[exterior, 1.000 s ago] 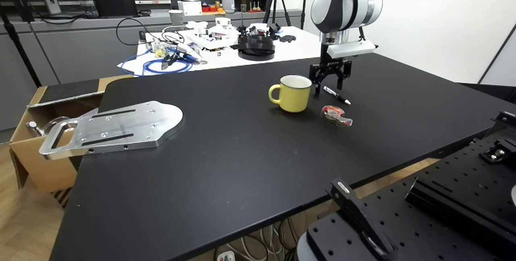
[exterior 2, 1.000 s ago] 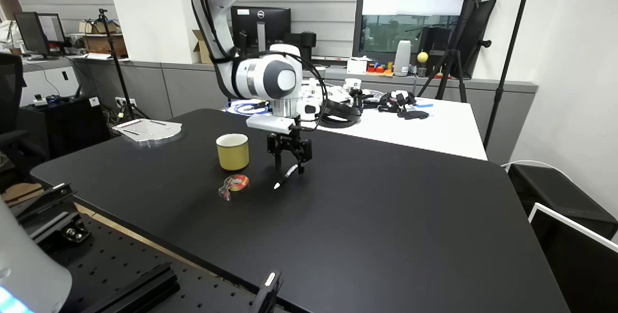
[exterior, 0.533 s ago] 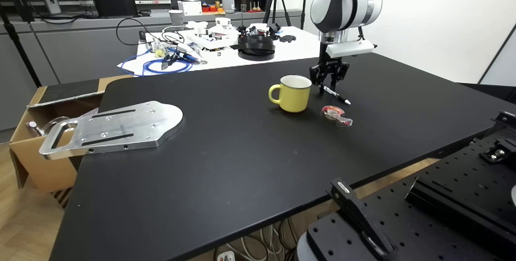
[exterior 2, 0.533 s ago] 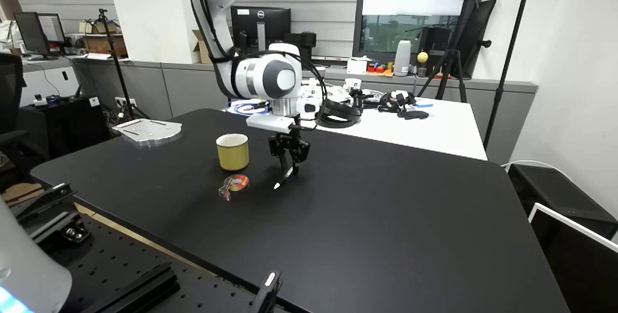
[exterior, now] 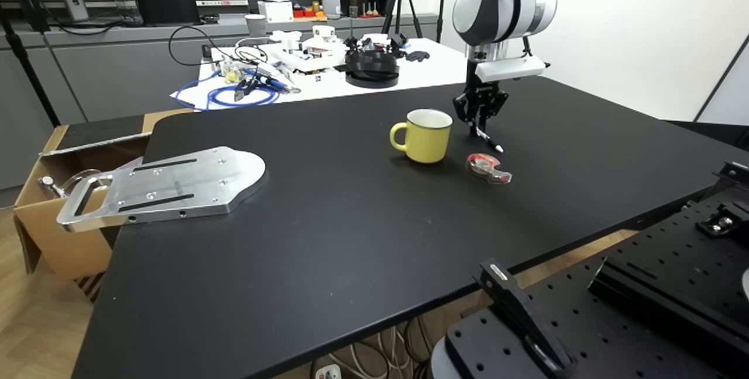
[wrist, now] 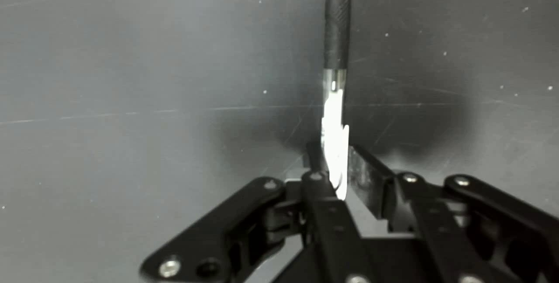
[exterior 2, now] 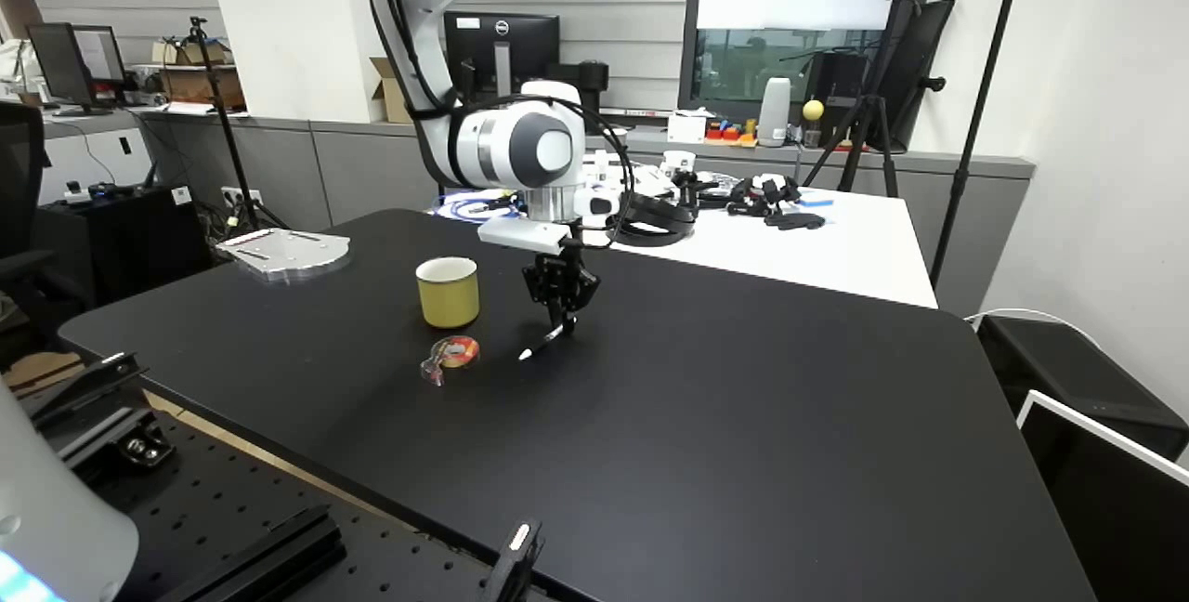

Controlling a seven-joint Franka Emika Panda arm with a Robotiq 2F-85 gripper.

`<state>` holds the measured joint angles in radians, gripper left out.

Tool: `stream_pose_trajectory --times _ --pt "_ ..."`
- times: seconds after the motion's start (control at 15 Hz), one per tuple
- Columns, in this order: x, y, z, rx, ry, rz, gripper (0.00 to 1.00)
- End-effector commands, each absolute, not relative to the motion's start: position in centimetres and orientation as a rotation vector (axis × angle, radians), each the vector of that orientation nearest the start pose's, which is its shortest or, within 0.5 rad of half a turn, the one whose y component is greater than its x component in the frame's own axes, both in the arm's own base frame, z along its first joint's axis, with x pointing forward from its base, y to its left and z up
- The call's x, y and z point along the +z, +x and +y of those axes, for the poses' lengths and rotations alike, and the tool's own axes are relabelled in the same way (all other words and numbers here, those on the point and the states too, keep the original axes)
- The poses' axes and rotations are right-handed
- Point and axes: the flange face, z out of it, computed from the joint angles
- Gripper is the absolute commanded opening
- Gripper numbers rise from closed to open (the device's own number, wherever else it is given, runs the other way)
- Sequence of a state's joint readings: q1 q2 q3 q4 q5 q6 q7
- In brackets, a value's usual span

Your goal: Put the pen in the mug

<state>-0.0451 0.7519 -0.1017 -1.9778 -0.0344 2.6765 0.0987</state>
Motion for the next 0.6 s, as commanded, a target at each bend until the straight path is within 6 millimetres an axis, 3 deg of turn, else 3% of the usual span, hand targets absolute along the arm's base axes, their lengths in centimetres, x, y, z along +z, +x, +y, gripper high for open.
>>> stream_pose_trajectory --times 0.0,0.53 --pt "8.6 58.3 -9.2 0.110 -3.219 0.398 0.05" --pt "13.7 58.9 -9.9 0.098 -3.220 0.529 0.05"
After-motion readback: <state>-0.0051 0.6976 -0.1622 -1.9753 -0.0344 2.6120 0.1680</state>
